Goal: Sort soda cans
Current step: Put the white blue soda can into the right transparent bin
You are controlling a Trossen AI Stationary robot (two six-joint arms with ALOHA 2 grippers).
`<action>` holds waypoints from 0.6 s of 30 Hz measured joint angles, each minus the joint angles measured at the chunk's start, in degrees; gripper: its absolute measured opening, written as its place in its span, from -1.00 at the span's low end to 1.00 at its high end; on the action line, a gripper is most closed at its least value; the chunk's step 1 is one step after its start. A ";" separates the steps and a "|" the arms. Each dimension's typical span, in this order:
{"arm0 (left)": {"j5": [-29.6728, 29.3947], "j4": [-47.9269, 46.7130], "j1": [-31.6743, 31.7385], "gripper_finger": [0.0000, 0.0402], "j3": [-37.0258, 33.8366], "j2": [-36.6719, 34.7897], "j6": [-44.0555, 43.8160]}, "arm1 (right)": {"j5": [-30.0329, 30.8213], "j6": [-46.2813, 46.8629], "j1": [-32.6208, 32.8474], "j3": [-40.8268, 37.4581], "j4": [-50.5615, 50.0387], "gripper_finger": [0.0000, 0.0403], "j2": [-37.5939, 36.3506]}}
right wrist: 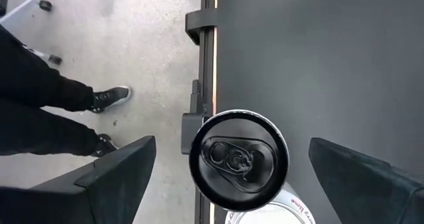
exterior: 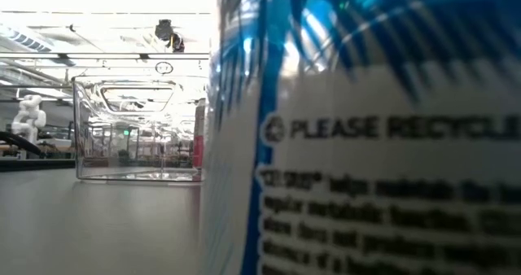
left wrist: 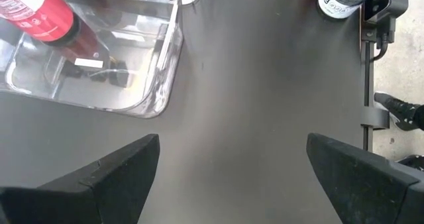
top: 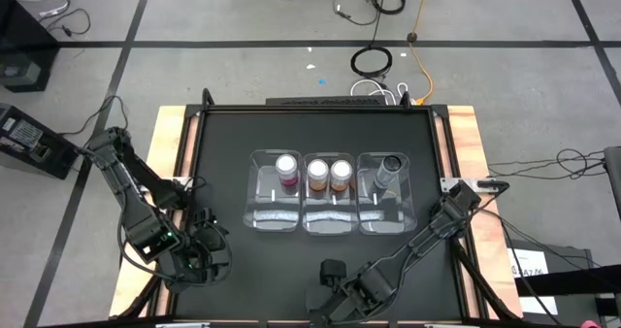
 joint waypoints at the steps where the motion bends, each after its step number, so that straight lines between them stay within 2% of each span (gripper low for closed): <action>1: 0.00 0.00 0.01 0.94 0.00 0.00 0.17 | 0.00 -0.01 0.00 0.03 0.01 0.93 0.01; 18: -0.11 0.04 0.00 0.94 0.00 0.02 1.32 | -1.37 -1.16 -0.78 0.03 -1.05 0.93 3.54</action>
